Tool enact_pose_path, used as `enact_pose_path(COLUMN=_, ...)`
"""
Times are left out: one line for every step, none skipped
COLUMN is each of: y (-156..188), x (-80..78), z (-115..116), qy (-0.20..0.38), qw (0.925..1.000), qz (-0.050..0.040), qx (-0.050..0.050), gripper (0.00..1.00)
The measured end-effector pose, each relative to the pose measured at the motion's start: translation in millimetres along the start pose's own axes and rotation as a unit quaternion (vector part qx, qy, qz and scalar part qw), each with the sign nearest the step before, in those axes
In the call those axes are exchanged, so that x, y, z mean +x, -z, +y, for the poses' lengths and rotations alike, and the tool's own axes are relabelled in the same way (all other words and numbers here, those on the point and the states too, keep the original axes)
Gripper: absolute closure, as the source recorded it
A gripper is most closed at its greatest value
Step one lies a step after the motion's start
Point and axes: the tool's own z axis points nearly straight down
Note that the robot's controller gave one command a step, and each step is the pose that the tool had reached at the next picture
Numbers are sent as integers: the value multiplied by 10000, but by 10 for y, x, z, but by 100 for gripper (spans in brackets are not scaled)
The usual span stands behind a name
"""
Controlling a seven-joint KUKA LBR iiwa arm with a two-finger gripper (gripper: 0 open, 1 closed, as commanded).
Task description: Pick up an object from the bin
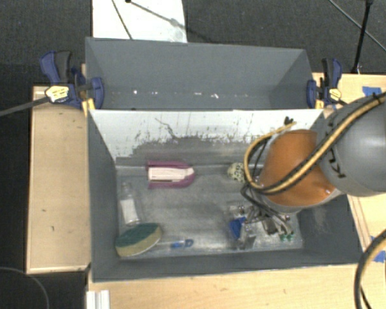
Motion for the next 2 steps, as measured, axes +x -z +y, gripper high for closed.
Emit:
enact_pose_path(y=945, x=-140, z=38, qy=77, qw=10000, qz=-38, qx=11, gripper=100)
enact_pose_path(y=1661, x=-275, z=34, qy=52, qw=10000, qz=-45, qx=12, gripper=100)
